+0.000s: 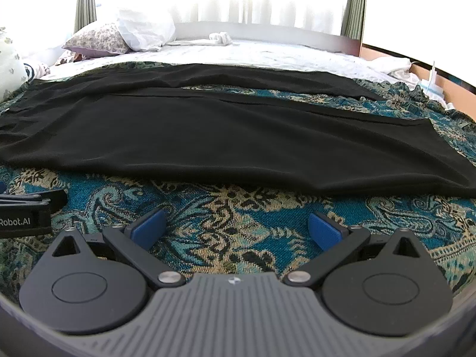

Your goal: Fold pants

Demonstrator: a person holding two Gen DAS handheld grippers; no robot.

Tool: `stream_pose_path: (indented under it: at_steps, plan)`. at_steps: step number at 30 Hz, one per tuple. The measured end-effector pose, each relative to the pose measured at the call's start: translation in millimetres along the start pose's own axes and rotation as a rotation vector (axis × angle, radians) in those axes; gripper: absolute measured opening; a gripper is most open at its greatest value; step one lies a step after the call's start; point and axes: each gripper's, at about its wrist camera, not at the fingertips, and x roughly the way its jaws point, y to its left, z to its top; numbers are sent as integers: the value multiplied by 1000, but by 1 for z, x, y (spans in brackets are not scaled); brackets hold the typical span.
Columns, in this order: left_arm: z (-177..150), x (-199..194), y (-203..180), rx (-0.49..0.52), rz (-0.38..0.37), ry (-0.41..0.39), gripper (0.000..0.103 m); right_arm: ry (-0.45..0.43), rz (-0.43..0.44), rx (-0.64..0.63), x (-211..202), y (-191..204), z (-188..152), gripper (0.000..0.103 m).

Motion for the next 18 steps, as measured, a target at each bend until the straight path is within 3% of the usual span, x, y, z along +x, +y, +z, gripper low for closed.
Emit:
stream_pose_path:
  at_steps: [18]
  plan:
    - [1, 2, -1, 1, 1, 8, 103, 22, -58, -23, 1, 10, 8, 103]
